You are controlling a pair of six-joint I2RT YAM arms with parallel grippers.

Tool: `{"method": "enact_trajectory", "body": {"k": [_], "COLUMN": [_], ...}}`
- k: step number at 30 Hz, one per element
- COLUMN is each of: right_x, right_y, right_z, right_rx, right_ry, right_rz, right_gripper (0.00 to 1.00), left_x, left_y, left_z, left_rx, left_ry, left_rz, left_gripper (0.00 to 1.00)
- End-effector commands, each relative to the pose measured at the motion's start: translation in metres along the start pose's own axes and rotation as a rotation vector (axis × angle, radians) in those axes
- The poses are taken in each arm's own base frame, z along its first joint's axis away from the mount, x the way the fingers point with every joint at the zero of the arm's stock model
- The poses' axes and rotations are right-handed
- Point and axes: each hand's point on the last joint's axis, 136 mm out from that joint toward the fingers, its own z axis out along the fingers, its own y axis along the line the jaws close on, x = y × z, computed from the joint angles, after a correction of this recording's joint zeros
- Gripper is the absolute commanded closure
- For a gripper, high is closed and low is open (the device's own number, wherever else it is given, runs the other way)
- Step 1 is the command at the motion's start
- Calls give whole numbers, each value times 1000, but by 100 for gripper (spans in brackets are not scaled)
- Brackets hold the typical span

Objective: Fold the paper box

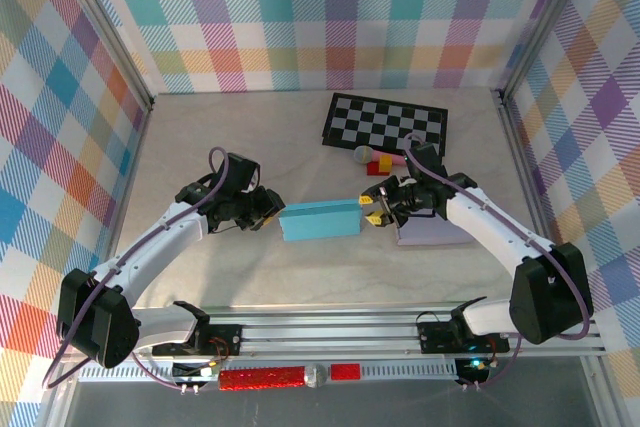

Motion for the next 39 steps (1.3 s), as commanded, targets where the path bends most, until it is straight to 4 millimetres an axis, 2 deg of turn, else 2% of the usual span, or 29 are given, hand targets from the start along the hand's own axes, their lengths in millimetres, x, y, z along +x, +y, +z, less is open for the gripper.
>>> {"method": "enact_trajectory", "body": {"k": [1,5,11,19,23,32,39], "right_x": [1,1,-4,-18,-20,-21,-22], "right_y": [-18,-38,-55,-79,-82,-91,-78], "right_z": [2,5,6,15,15,16,16], "right_rx": [63,139,230,343,356,389,359], "right_ry": [13,30,13,-15,-22,-23,-24], "right_rz": [13,23,4,23,28,44,30], "right_gripper": [64,65,65,64,64,65,67], "left_x": [5,7,8,15,20,21,21], "left_y": [20,21,24,46,57,62,56], "left_z": [6,8,8,16,23,26,29], "left_rx": [-59,-52,-61,-109,-124,-134,-106], "left_ry": [10,13,14,23,32,38,45], "left_rz": [-7,-13,0,34,32,33,39], "left_gripper": [66,66,66,71,74,80,86]}}
